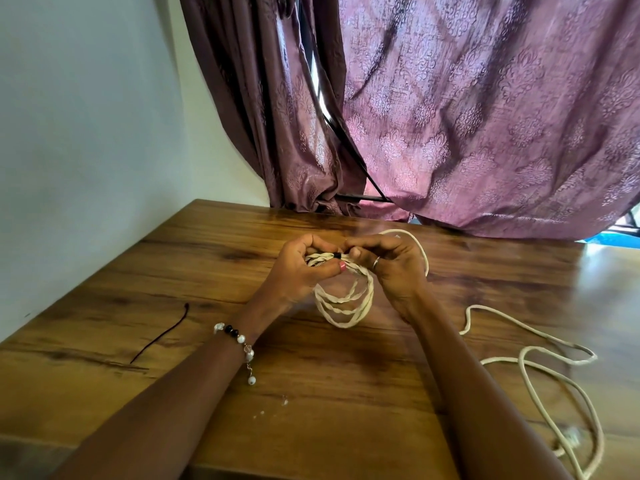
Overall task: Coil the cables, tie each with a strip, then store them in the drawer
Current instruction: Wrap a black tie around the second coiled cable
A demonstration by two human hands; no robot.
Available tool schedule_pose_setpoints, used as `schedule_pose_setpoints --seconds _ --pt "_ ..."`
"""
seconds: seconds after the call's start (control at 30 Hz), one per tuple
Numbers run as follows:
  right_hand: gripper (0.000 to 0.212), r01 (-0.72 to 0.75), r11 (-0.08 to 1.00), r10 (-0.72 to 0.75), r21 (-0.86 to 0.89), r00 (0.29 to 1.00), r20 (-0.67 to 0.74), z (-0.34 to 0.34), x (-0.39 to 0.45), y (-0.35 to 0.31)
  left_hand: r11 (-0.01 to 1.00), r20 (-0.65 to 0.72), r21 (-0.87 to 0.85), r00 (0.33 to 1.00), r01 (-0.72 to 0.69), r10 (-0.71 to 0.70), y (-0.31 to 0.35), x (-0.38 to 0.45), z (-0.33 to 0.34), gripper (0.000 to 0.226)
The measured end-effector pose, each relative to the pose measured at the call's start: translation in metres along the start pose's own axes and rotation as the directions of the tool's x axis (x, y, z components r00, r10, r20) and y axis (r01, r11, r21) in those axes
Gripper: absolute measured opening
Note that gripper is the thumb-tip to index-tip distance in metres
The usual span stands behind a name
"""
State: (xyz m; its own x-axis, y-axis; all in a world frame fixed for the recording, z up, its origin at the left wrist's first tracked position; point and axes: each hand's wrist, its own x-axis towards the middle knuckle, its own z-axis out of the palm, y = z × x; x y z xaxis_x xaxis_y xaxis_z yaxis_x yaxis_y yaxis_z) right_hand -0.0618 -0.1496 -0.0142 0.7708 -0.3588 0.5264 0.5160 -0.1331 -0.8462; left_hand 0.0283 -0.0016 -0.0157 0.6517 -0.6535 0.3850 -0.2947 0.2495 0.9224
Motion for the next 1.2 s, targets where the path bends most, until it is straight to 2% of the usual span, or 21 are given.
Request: schedule_pose_setpoints --seconds 0.1,0.17,0.43,0.57,0.67,0.73,0.8,0.87,0.97,1.07,1.13,1.2 --pt "0.015 -0.036 0.992 0.04 0.124 0.999 -0.027 -0.002 0.001 0.001 1.0 -0.002 -0.012 1.0 0.005 -0.005 0.002 -0.001 0.001 0.024" --pt "0.016 -0.052 0.991 0.057 0.124 0.998 -0.039 -0.001 0.0 0.0 1.0 0.007 -0.001 1.0 0.0 0.0 0.002 -0.001 0.001 0.024" --pt "0.02 -0.017 0.995 0.014 -0.102 1.0 -0.026 0.006 0.001 -0.011 1.0 0.013 0.022 1.0 -0.021 0.021 0.001 -0.002 0.0 0.025" --pt "0.024 0.038 0.97 -0.029 -0.239 0.999 0.041 -0.001 0.003 -0.013 0.999 0.007 0.029 0.999 -0.038 0.038 -0.001 -0.001 0.001 0.026" --pt "0.019 0.106 0.936 -0.066 -0.335 0.989 0.129 -0.007 0.006 -0.01 0.998 -0.001 0.038 0.999 -0.047 0.047 -0.004 0.0 0.001 0.028" --pt "0.02 0.092 0.949 -0.046 -0.303 0.987 0.155 -0.009 0.005 -0.008 0.997 0.006 0.052 0.999 -0.054 0.054 -0.004 0.0 0.001 0.028" --pt "0.019 0.016 0.979 0.013 -0.202 0.99 0.139 -0.011 0.003 -0.008 0.997 0.004 0.054 0.998 -0.059 0.059 -0.004 0.0 0.001 0.029" --pt "0.016 -0.071 0.993 0.08 -0.096 0.992 0.094 -0.011 0.001 -0.005 0.997 0.004 0.059 0.998 -0.059 0.059 -0.004 0.0 0.001 0.03" --pt "0.017 -0.115 0.993 0.116 -0.029 0.993 0.022 -0.008 0.001 -0.001 0.997 0.016 0.058 0.998 -0.057 0.056 -0.005 0.0 -0.001 0.028" --pt "0.021 -0.194 0.967 0.202 0.164 0.979 -0.033 -0.001 0.001 -0.007 0.997 0.017 0.052 0.999 -0.049 0.048 -0.006 0.001 -0.001 0.028" --pt "0.018 -0.201 0.967 0.214 0.159 0.974 -0.069 0.003 0.001 -0.009 0.997 0.02 0.056 0.998 -0.055 0.054 -0.006 0.001 0.0 0.027" --pt "0.005 -0.184 0.981 0.19 0.068 0.977 -0.102 0.006 0.001 -0.007 0.997 0.025 0.059 0.998 -0.058 0.057 -0.006 0.0 0.0 0.025"
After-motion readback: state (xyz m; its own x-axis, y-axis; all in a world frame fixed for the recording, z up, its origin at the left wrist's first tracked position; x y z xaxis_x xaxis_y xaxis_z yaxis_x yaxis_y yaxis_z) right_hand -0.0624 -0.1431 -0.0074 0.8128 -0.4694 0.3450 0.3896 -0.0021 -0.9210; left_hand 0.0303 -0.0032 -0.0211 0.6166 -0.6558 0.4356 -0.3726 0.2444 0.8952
